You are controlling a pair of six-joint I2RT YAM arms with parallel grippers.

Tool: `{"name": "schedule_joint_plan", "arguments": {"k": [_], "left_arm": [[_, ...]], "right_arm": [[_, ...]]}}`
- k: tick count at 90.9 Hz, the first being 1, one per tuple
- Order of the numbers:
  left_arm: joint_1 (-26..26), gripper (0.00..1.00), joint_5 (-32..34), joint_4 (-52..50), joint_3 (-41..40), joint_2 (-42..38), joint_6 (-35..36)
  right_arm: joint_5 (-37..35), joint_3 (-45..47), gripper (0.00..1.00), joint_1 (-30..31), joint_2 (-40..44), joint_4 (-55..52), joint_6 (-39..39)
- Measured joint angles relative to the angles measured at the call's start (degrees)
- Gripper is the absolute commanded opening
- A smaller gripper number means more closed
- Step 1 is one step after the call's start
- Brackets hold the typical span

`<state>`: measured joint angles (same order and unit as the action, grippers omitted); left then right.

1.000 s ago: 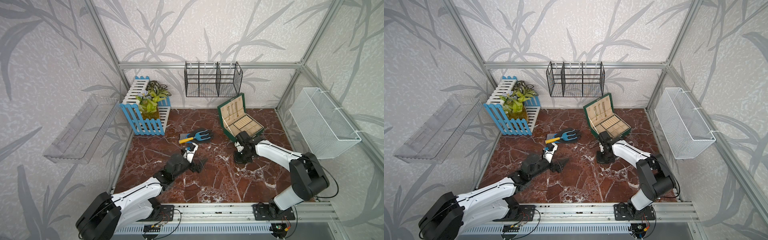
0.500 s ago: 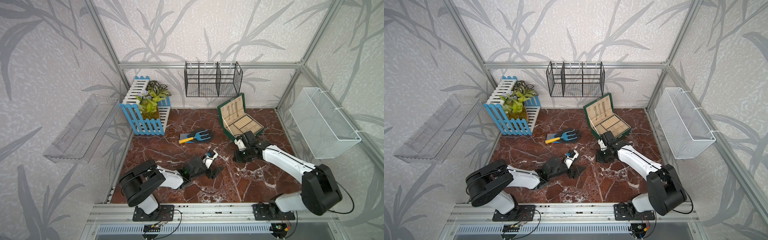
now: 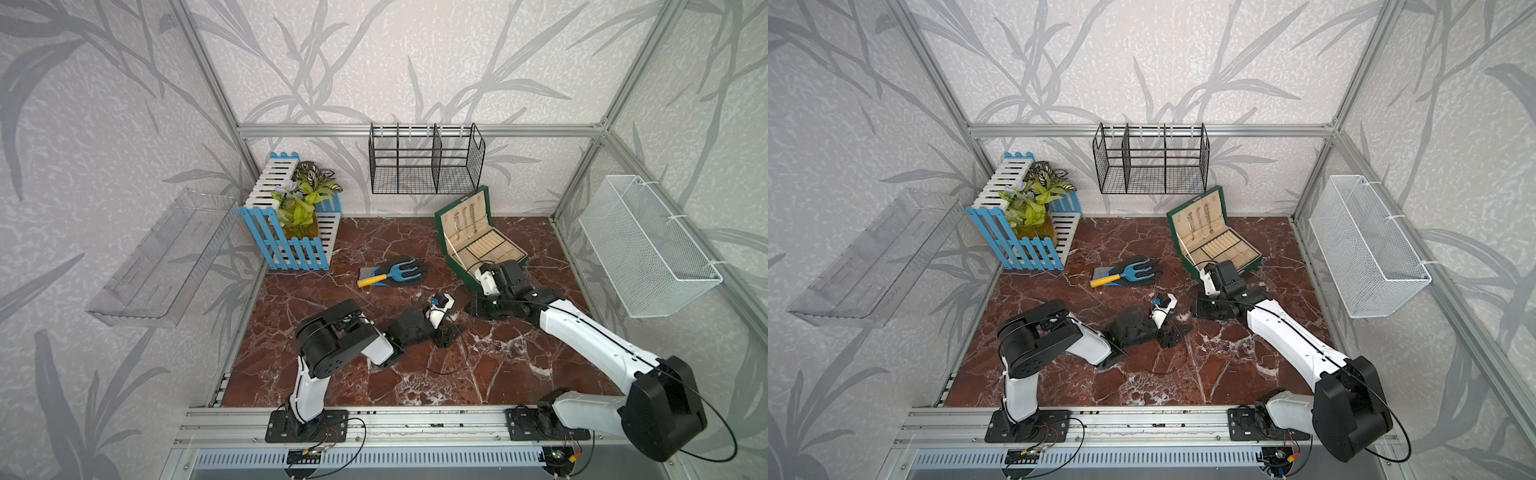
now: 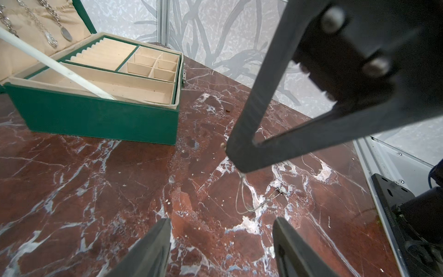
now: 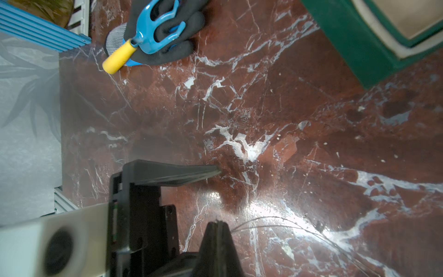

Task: Put jewelry chain into jewelry box
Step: Pick up the necklace from the center of the board.

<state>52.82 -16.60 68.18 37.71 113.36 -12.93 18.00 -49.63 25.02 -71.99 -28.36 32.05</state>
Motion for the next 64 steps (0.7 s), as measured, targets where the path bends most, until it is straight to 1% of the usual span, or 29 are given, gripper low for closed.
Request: {"name": "schedule_joint_plan", "arguments": {"k": [16,47,55,64], "left_arm": [[0.02,0.72,-0.63,0.68,2.60,3.34,-0.61],[0.00,0.71,-3.93,1.49,9.46,10.01,-0.81],[0.00,0.70,-4.81,1.51,10.36,10.95,-1.01],[0.00,0.66,-6.12,1.77,11.67,11.91,-1.55]], "right_arm": [[-0.59,0.00,0.00,0.00,2.84,0.63,1.20],[-2.54,0.02,0.00,0.00,6.75,1.64,3.17],[-3.06,0.24,0.00,0.00,7.87,2.19,3.85],[-4.24,0.52,0.00,0.00,9.49,2.75,4.61]]}}
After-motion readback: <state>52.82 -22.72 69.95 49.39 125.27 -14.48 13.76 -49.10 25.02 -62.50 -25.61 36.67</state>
